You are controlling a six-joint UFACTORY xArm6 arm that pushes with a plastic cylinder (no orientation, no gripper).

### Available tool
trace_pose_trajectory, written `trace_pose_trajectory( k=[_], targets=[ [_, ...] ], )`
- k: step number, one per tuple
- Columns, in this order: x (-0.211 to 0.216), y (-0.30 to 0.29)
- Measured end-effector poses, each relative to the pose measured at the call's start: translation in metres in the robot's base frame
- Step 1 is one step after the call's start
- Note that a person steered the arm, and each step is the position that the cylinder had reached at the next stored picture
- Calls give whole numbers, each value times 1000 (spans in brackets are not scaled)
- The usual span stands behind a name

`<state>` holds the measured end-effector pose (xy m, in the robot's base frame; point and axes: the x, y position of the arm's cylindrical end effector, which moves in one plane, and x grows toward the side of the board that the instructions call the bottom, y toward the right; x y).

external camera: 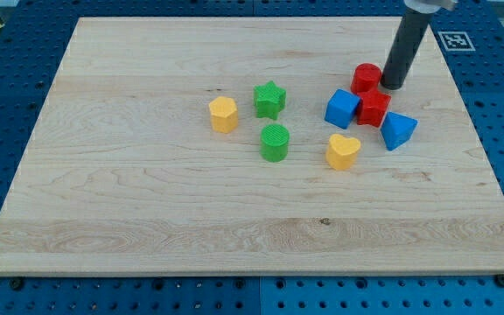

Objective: Push the red circle above the green star

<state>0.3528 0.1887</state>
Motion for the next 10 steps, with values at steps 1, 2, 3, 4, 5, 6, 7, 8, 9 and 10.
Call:
trace_pose_trajectory(
  k=[1, 2, 3, 4, 5, 6, 7, 8, 9, 10],
  targets=[
    [0, -31],
    [0, -62],
    [0, -86],
    [0, -93],
    [3, -89],
    [16, -88],
    [16, -88],
    [10, -88],
    [10, -100],
    [10, -129]
  ],
)
